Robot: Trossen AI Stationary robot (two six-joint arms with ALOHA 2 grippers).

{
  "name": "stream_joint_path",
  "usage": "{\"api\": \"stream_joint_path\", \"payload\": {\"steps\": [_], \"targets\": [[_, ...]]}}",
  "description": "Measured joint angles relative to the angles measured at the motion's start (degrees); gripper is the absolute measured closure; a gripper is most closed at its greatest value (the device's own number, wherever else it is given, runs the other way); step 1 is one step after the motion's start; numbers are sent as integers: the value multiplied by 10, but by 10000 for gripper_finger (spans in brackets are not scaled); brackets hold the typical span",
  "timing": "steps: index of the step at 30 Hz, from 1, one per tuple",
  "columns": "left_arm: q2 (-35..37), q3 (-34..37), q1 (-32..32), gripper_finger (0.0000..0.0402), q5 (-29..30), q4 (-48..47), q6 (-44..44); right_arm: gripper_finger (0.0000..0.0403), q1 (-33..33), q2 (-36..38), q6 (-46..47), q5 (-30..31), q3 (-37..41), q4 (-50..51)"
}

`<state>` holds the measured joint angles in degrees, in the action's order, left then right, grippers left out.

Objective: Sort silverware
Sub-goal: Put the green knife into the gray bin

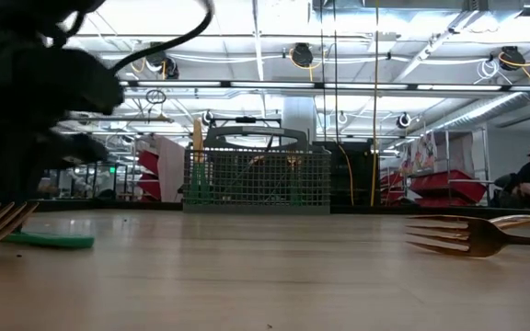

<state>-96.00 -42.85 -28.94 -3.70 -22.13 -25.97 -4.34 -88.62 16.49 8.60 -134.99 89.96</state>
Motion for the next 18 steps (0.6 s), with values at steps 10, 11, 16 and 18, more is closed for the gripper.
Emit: {"api": "stream_joint_path", "payload": {"steps": [10, 11, 16, 18], "targets": [[2, -28, 14, 400, 36, -27, -36, 229, 3, 0, -7, 0, 0, 0], [2, -33, 17, 400, 44, -36, -36, 229, 3, 0, -8, 0, 0, 0], [15, -50, 25, 400, 109, -72, -38, 229, 3, 0, -14, 1, 0, 0], [21, -56, 32, 401, 134, -94, -48, 229, 3, 0, -20, 1, 0, 0]]}}
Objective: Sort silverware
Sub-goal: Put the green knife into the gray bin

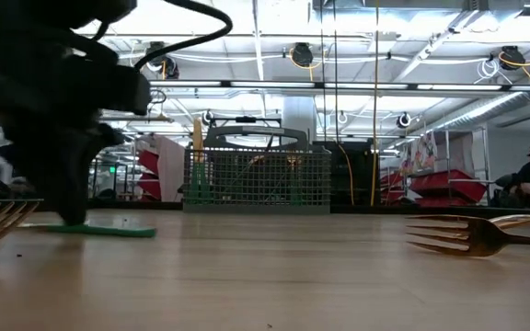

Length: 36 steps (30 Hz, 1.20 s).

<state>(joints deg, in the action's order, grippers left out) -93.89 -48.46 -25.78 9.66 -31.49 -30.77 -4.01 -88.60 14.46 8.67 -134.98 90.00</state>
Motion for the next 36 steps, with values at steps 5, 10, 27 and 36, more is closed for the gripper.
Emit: {"api": "stream_joint_path", "payload": {"steps": [5, 10, 27, 36], "targets": [[4, -24, 30, 401, 18, -40, 7, 229, 0, 0, -4, 0, 0, 0], [5, -61, 38, 395, 20, -108, 35, 229, 0, 0, -4, 0, 0, 0], [110, -36, 33, 241, 44, -204, 26, 229, 0, 0, -33, 0, 0, 0], [106, 26, 33, 180, 15, -125, 26, 229, 0, 0, -33, 0, 0, 0]]}}
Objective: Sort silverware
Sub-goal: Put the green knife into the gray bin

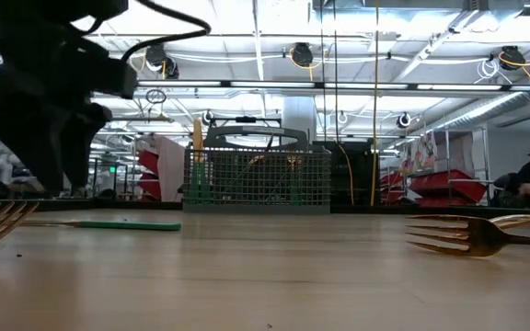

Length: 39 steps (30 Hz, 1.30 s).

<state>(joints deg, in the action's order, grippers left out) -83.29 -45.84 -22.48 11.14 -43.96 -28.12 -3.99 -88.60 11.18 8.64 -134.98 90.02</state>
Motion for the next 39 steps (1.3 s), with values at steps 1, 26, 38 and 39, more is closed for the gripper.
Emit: {"api": "stream_joint_path", "payload": {"steps": [1, 26, 38, 39], "targets": [[0, 5, 0, 179, 0, 7, 2, 229, 0, 0, 0, 0, 0, 0], [-117, 8, 67, 213, -83, 117, 137, 229, 0, 0, 15, 0, 0, 0], [-131, 8, 68, 386, -55, 126, 117, 229, 1, 0, 16, 0, 0, 0], [-131, 8, 67, 386, -52, 127, 116, 229, 1, 0, 16, 0, 0, 0]]}}
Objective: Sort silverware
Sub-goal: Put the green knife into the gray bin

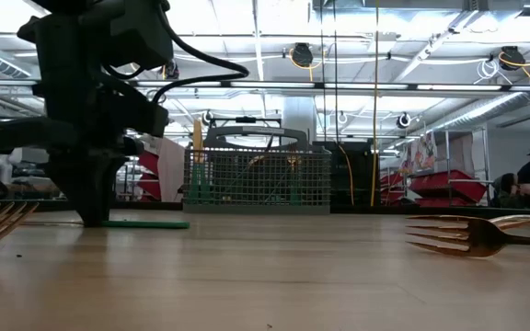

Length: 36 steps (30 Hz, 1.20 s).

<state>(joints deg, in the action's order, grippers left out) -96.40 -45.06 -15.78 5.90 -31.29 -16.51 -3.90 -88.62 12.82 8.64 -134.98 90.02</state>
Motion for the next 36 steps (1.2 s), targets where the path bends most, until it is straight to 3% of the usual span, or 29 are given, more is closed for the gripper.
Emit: {"api": "stream_joint_path", "payload": {"steps": [22, 27, 29, 31, 36], "targets": [[64, -50, -7, 400, 49, -92, -72, 229, 0, 0, -20, 6, 0, 0], [72, -72, -9, 400, 70, -155, -130, 229, 0, -11, -25, 82, 4, -2], [90, -72, -16, 400, 77, -161, -164, 229, 0, -18, -33, 111, 30, -2], [116, -72, -28, 401, 97, -168, -207, 229, -3, -24, -35, 100, 74, -16], [198, -70, -67, 401, 161, -228, -320, 229, 5, -28, -73, -28, 247, -147]]}}
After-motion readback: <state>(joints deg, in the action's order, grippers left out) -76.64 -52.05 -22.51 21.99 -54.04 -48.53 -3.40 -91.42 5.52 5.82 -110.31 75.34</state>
